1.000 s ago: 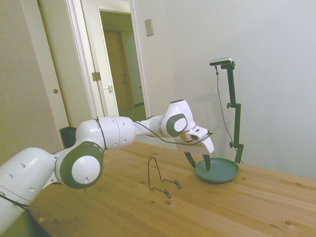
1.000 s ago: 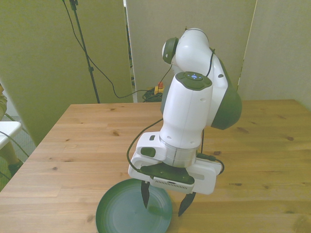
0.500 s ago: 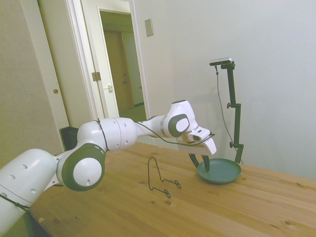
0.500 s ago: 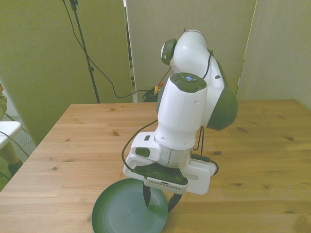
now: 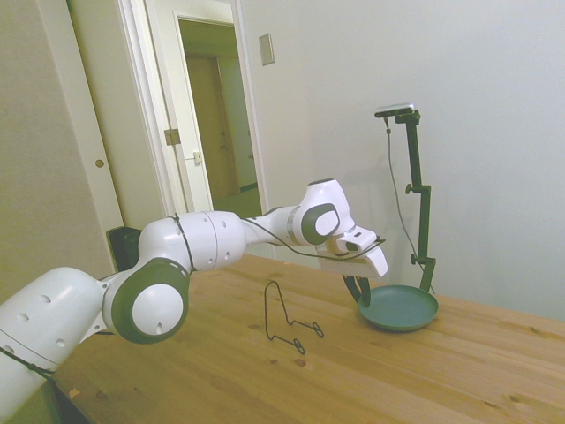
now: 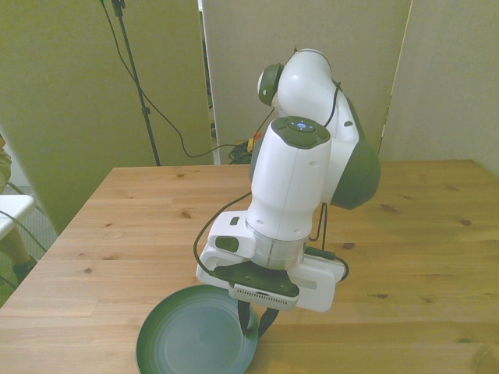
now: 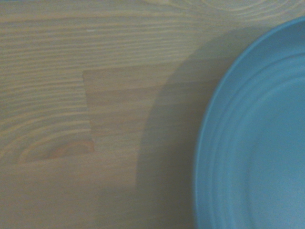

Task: Load the plate

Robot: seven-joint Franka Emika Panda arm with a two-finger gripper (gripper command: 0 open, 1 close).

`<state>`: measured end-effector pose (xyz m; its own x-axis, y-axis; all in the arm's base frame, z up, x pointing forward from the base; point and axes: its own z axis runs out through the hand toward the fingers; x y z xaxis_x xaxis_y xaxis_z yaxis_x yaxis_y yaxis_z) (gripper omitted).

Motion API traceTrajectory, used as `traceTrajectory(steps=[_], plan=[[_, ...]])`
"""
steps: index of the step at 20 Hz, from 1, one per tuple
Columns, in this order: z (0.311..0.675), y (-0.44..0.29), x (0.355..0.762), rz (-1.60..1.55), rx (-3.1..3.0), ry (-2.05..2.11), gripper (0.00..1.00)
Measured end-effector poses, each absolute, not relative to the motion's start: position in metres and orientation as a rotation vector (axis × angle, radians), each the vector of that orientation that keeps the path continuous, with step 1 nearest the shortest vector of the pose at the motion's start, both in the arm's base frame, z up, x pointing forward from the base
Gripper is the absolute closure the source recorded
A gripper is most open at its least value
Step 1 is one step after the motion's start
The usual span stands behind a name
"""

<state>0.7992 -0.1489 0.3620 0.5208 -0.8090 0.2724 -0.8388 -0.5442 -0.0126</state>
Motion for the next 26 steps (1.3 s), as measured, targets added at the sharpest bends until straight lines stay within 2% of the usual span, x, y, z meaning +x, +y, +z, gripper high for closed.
traceTrajectory(steps=[11, 21, 26], plan=[[0.377, -0.153, 0.796, 0.343, 2.654, -1.441, 1.0], [0.497, -0.158, 0.764, 0.36, 2.876, -1.397, 1.0], [0.547, -0.165, 0.728, 0.315, 3.056, -1.319, 1.0]])
